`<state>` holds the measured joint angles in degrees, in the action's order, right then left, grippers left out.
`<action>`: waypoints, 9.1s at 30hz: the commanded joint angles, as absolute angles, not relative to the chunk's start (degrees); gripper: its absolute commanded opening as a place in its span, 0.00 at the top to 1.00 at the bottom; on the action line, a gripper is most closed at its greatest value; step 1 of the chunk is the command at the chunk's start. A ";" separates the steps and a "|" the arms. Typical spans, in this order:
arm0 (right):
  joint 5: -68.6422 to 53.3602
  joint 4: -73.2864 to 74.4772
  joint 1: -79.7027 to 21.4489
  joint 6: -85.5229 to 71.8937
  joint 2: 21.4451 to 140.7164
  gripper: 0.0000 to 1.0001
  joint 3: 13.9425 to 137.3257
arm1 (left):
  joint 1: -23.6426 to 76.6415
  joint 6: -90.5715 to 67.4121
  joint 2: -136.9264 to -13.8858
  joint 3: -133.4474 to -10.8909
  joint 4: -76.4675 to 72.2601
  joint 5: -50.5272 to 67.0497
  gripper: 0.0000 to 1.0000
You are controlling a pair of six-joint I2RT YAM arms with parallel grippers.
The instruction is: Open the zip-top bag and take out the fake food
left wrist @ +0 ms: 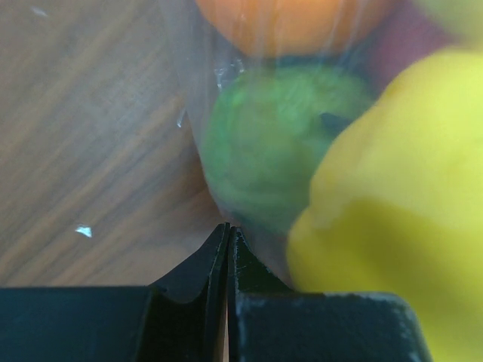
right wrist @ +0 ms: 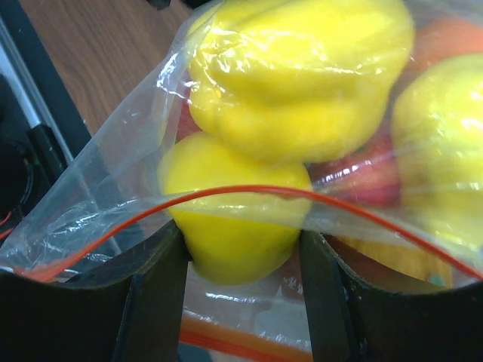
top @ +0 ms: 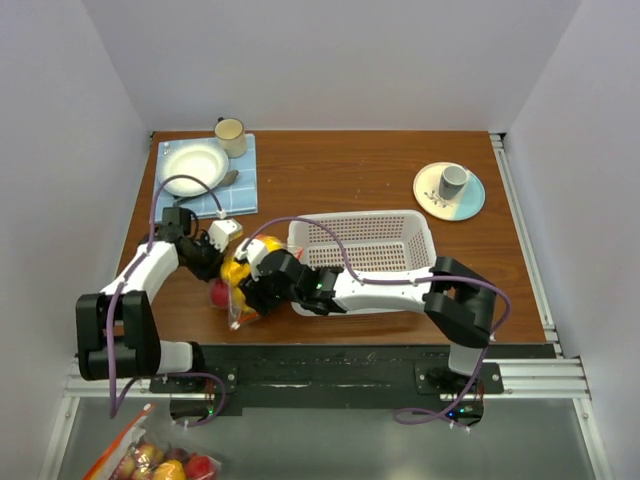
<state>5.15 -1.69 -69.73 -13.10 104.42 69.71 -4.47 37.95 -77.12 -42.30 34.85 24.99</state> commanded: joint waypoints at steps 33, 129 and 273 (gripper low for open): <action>-3.43 0.18 -70.14 -14.94 115.34 0.94 88.81 | -25.58 47.02 -72.68 -69.53 57.04 34.01 0.94; 21.54 -6.86 -75.06 -18.37 102.30 0.01 62.49 | 14.50 30.32 -78.49 -48.78 41.93 17.50 0.93; 39.99 11.61 -69.68 -9.85 82.26 0.01 62.67 | -22.83 53.49 -73.57 -63.64 60.63 13.09 0.92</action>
<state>43.68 17.34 -64.69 -13.10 85.12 60.62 -13.54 38.94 -75.02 -67.29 51.29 11.92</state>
